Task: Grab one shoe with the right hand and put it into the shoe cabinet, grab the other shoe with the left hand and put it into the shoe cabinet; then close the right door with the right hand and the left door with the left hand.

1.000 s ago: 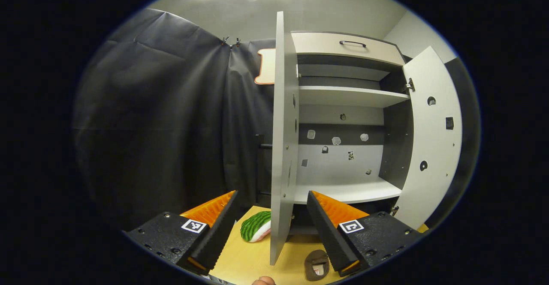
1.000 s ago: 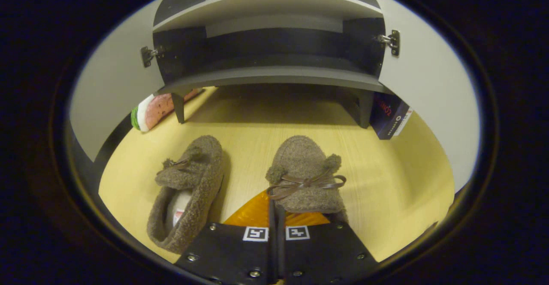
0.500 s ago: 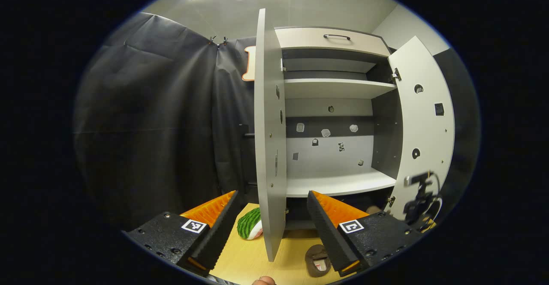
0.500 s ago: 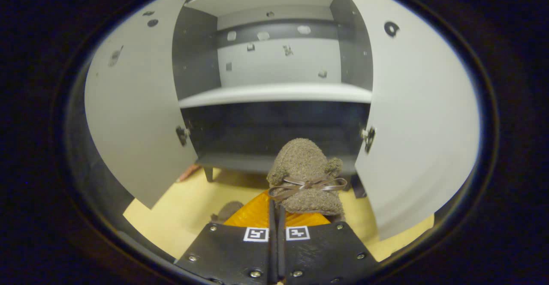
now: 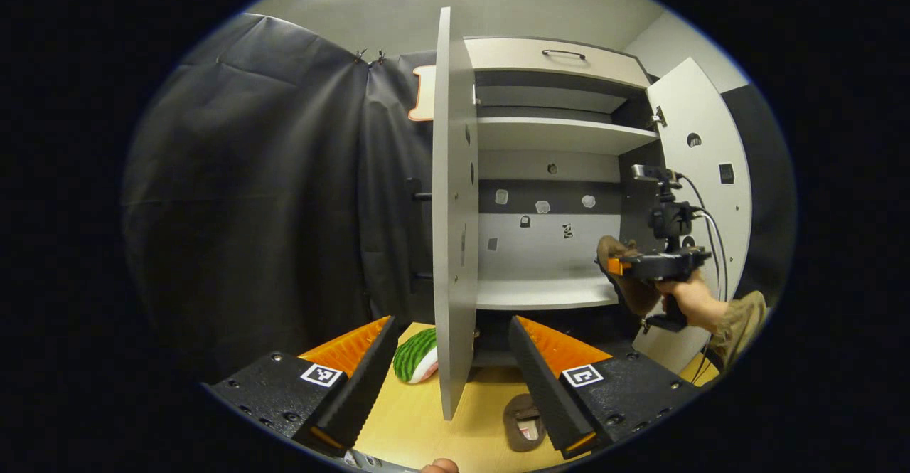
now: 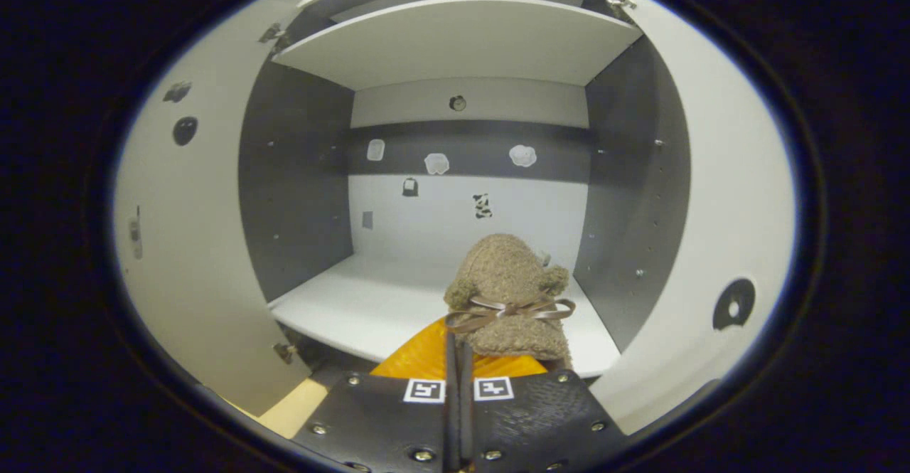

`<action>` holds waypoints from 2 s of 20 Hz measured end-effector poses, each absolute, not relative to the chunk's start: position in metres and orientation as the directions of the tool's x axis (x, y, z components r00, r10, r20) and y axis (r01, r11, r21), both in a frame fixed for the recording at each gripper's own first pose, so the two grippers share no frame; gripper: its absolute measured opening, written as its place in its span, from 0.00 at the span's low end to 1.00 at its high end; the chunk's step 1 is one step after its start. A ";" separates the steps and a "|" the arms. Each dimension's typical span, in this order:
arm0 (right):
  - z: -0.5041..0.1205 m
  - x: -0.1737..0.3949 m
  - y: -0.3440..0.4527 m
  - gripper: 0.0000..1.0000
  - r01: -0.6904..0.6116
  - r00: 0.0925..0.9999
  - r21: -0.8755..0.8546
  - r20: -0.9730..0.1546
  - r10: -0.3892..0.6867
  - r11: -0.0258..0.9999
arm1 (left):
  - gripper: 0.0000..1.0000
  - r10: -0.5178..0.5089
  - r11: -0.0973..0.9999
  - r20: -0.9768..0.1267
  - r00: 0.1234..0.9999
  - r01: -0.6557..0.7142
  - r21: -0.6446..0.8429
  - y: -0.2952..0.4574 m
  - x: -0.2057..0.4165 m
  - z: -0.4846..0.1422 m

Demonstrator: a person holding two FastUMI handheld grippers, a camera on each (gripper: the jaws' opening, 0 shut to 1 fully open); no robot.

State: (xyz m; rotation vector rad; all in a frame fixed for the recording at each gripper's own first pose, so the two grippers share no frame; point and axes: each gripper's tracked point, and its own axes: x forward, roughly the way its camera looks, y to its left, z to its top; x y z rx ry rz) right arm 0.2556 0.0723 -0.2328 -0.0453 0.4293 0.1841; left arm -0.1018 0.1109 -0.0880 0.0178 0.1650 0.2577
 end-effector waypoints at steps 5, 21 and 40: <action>-0.273 0.322 0.078 0.01 -0.189 0.870 -0.045 -0.470 0.147 0.981 | 0.97 0.269 0.963 -0.180 0.946 -0.267 0.036 0.107 -0.104 -0.096; -0.299 0.326 0.076 0.27 -0.189 0.812 -0.075 -0.573 0.113 0.979 | 0.97 0.067 0.994 -0.426 0.902 -0.096 -0.047 0.044 -0.080 -0.254; -0.073 0.183 0.054 0.28 -0.191 0.935 0.080 -0.288 0.206 0.978 | 0.94 0.008 1.000 -0.743 0.669 0.002 0.013 0.028 -0.028 -0.532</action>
